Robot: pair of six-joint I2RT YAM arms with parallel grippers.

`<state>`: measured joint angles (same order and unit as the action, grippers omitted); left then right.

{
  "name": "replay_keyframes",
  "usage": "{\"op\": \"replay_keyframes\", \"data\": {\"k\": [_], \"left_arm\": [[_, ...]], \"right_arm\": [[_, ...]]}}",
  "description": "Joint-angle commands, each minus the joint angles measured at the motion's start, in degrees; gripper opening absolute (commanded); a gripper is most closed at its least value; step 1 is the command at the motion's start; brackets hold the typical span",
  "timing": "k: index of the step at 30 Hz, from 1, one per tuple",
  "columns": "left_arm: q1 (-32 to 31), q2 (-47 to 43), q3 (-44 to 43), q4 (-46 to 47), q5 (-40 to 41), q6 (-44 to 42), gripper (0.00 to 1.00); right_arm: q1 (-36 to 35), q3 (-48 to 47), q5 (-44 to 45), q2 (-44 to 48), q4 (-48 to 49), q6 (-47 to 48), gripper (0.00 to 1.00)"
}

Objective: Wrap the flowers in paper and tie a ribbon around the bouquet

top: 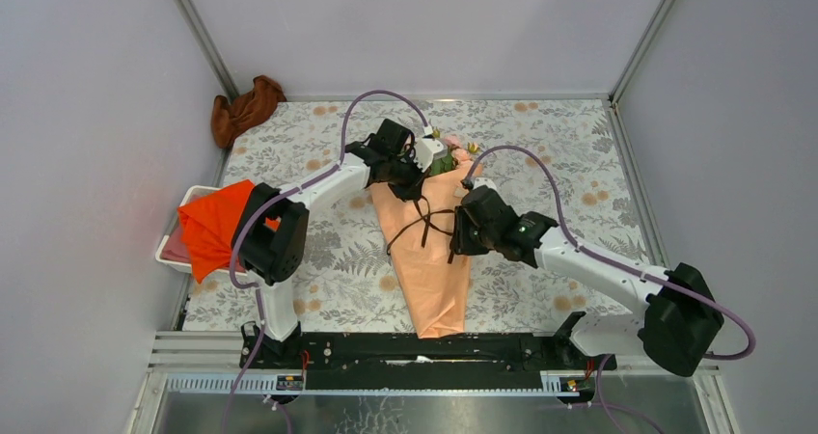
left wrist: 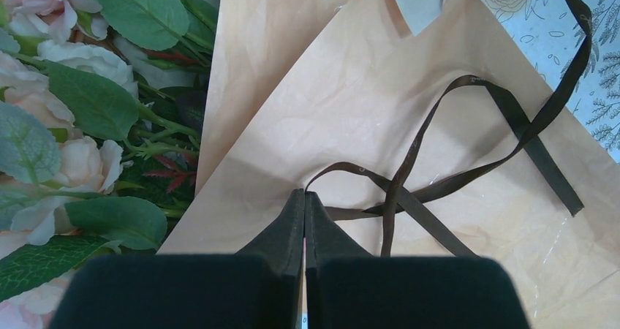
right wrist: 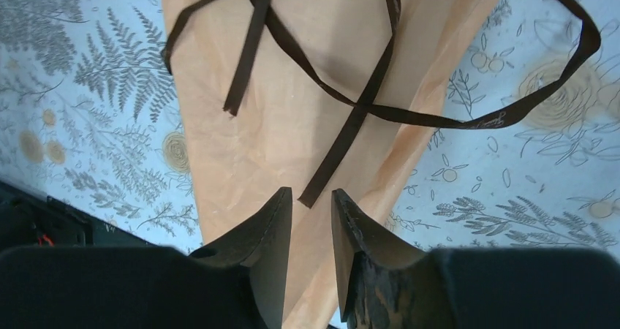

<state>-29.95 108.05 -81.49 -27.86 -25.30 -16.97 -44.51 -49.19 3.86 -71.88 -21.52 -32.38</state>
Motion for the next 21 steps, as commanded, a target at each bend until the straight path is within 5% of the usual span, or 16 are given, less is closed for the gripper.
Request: {"op": "replay_keyframes", "data": {"k": [1, 21], "left_arm": [[0.25, -0.89, 0.72, 2.72, -1.16, 0.84, 0.0], [0.07, -1.77, 2.77, 3.07, -2.74, 0.98, 0.0]], "right_arm": [[-2.28, 1.68, 5.76, -2.68, 4.03, -8.44, 0.36], [-2.52, 0.23, 12.18, -18.34, 9.55, -5.66, 0.42]]}}
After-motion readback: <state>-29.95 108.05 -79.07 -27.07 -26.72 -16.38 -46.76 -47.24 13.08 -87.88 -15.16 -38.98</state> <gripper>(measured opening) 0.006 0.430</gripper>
